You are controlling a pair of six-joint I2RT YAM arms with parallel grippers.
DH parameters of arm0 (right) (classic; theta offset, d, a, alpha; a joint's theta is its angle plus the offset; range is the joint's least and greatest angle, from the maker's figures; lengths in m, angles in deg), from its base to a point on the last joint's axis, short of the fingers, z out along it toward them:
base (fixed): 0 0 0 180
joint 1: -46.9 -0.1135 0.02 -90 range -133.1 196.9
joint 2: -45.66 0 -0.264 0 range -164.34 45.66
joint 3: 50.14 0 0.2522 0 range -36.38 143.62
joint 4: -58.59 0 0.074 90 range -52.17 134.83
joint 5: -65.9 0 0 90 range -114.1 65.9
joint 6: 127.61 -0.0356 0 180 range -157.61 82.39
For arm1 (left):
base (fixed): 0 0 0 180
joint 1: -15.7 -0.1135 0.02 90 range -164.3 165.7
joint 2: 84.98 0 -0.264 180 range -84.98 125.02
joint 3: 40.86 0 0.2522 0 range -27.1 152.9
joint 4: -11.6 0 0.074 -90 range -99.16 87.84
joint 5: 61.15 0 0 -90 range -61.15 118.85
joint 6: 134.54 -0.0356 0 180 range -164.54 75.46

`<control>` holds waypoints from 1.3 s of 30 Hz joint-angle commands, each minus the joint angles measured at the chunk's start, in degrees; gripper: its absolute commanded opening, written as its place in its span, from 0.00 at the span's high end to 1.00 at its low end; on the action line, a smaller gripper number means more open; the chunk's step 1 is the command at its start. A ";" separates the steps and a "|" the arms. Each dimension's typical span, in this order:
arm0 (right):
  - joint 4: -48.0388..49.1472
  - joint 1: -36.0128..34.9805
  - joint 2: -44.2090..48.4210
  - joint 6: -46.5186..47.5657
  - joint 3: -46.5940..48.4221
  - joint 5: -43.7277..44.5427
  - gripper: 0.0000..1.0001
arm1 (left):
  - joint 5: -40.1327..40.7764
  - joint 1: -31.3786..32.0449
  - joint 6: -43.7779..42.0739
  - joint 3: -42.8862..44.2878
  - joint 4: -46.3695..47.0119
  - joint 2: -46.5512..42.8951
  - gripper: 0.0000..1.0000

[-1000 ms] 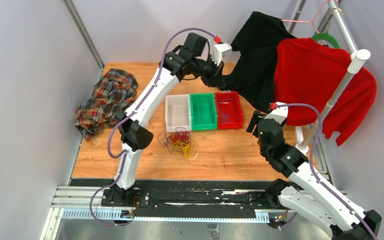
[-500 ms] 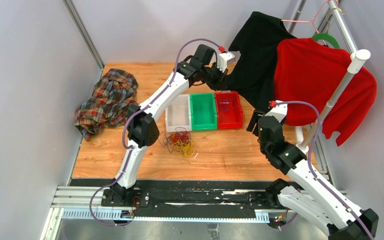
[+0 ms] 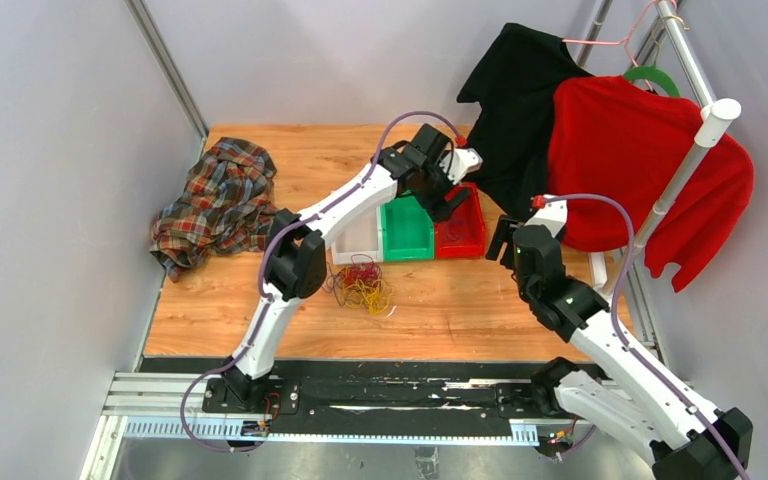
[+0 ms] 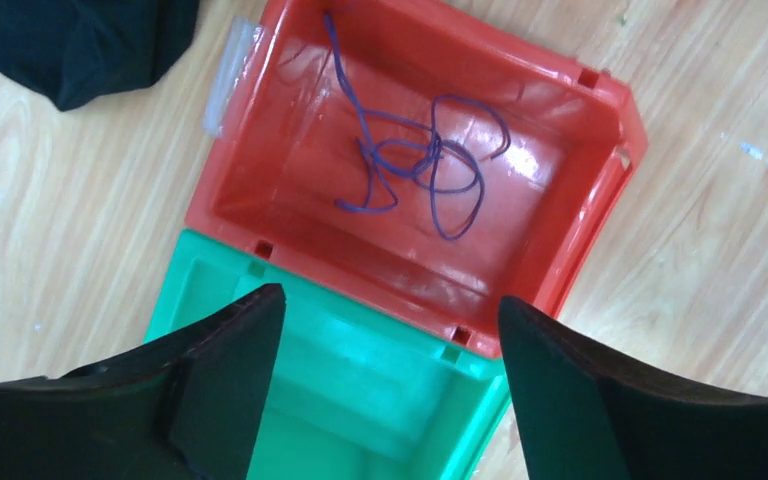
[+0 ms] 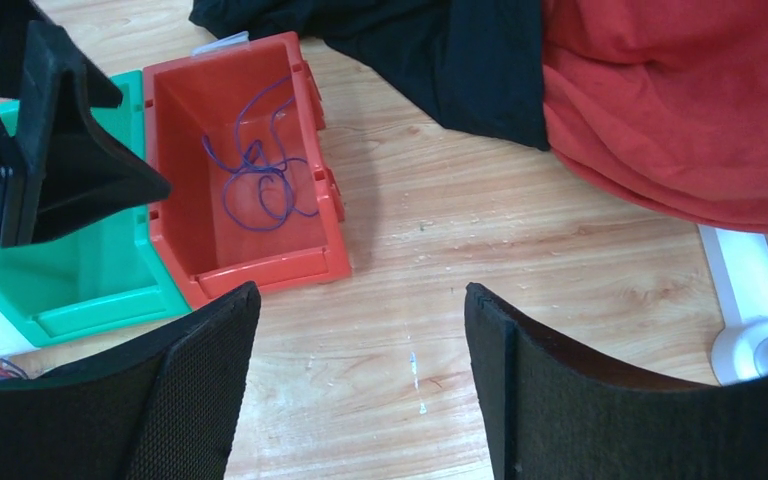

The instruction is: Untangle the cables

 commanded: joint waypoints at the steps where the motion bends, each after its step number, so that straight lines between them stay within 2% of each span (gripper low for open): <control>1: 1.15 0.69 -1.72 1.19 3.49 -2.34 0.23 | 2.19 -1.35 -2.79 1.53 -7.81 -7.38 0.12; 3: 1.19 0.68 -2.67 1.50 4.23 -3.67 0.22 | -0.93 -3.23 -2.41 -2.76 -10.63 -12.29 0.01; 8: 3.26 0.48 -4.76 1.59 4.42 -10.15 0.22 | -6.41 -10.78 -4.54 -24.90 -11.42 -29.32 0.02; 13: 4.46 -1.44 -7.70 0.82 4.12 -12.74 0.21 | -10.47 -17.38 -9.57 -46.50 -11.61 -44.03 0.02; 18: 6.29 -4.22 -9.79 0.59 3.95 -13.63 0.23 | -9.31 -22.36 -6.51 -57.68 -8.65 -48.84 0.01; 22: 6.92 -6.70 -11.22 0.48 4.60 -13.57 0.25 | -7.91 -24.88 -3.65 -62.17 -4.65 -48.27 0.06; 27: 7.75 -8.78 -12.12 0.12 4.87 -14.14 0.28 | -6.66 -26.49 -5.66 -66.41 0.88 -46.37 0.11; 34: 9.66 -9.92 -13.18 -0.52 4.39 -15.95 0.32 | -10.12 -26.69 -6.24 -64.54 3.75 -39.06 0.22; 37: 9.90 -10.31 -13.75 -0.78 4.30 -16.63 0.34 | -9.46 -26.71 -6.80 -63.77 3.93 -36.15 0.31; 39: 10.14 -10.50 -13.88 -0.99 4.22 -17.00 0.35 | -8.96 -26.80 -7.23 -63.99 4.05 -35.01 0.42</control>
